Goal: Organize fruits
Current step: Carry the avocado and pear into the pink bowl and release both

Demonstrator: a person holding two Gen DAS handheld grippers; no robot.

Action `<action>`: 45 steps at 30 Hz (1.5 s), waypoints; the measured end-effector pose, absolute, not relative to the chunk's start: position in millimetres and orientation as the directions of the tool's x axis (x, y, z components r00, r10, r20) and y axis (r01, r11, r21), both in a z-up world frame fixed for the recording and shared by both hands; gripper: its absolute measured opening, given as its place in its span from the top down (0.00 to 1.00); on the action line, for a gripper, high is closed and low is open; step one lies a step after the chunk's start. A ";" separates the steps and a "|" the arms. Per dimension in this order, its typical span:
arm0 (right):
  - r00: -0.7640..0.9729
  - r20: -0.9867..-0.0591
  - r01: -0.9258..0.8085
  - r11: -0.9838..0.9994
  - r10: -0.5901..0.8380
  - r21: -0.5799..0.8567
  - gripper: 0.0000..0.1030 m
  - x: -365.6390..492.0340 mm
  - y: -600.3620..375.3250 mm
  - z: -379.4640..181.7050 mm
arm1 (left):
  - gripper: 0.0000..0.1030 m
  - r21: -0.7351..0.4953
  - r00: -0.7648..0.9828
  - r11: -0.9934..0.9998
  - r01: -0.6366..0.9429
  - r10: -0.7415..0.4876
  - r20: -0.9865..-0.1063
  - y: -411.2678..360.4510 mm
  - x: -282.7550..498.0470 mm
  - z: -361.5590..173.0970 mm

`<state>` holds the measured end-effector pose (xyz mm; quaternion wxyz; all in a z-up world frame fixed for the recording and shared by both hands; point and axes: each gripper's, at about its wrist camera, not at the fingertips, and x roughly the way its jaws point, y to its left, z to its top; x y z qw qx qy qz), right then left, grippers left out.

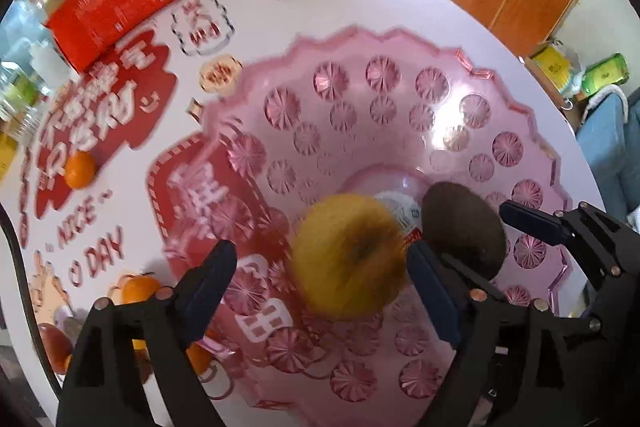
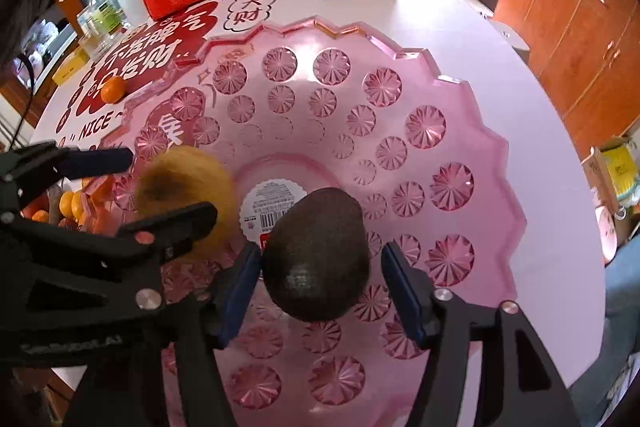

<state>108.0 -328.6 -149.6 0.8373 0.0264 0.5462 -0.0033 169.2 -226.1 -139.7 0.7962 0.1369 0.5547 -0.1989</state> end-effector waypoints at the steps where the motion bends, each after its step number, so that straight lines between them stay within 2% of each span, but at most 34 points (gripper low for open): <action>1: 0.407 -0.913 0.031 0.999 0.022 0.038 0.35 107.8 -327.3 -148.0 | 0.13 0.007 0.314 0.881 0.473 -0.162 -0.936 -226.8 167.7 -135.8; 32: 0.491 -0.870 0.023 0.999 0.028 0.045 0.35 56.4 -294.5 -85.0 | 0.13 0.086 0.490 0.935 0.343 -0.100 -0.866 -151.1 85.2 -42.5; 45: 0.553 -0.832 -0.017 0.999 0.041 0.038 0.35 50.6 -264.3 -48.3 | 0.12 0.135 0.580 0.967 0.215 -0.015 -0.815 -89.3 52.8 2.3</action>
